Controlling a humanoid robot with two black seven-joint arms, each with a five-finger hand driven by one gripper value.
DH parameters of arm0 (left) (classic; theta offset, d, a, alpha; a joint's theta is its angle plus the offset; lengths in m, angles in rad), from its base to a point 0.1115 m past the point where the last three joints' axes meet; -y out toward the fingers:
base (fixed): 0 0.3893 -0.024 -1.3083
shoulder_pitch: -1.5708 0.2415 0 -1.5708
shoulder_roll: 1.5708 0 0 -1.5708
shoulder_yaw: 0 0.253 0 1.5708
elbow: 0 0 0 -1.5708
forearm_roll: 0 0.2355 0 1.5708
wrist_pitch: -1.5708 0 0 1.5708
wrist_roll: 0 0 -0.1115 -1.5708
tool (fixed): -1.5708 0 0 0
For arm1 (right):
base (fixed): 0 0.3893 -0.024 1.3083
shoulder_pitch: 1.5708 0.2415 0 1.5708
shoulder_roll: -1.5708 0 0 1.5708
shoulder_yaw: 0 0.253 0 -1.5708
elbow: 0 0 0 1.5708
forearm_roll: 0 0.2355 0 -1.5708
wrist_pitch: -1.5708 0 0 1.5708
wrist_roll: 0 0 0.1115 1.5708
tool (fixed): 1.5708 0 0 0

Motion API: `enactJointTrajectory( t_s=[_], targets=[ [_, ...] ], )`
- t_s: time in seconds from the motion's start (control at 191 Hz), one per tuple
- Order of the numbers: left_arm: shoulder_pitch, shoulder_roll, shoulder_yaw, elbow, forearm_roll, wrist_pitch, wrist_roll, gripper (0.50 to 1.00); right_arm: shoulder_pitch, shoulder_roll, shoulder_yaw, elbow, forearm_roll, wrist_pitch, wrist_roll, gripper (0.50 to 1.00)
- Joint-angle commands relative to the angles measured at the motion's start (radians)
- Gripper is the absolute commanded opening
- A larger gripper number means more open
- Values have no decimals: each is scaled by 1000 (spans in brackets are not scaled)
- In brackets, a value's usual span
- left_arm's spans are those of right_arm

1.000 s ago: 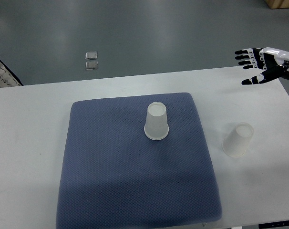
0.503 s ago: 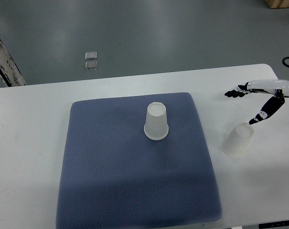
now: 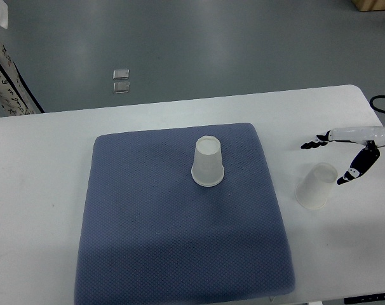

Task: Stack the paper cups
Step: 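Close the right hand fingers around the loose white paper cup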

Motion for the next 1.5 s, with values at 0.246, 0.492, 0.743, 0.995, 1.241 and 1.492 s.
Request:
enactJointTrajectory(
  t_s=[0.246,0.492,0.743,0.995,1.241,1.492],
  targets=[
    [0,0,1,0,0,0,0,1000,-7,6,-66,-6,1,-73,-35,928],
    [0,0,0,0,0,0,0,1000,-25,20,-67,-6,6,-102,-69,913],
    [0,0,0,0,0,0,0,1000,-28,32,-66,-6,11,-102,-69,901],
    [0,0,1,0,0,1,0,1000,-27,56,-66,-6,11,-102,-67,836],
    [0,0,0,0,0,1,0,1000,-27,70,-67,-4,4,-100,-67,834],
    [0,0,0,0,0,0,0,1000,-28,70,-69,-4,1,-100,-66,764]
  ],
)
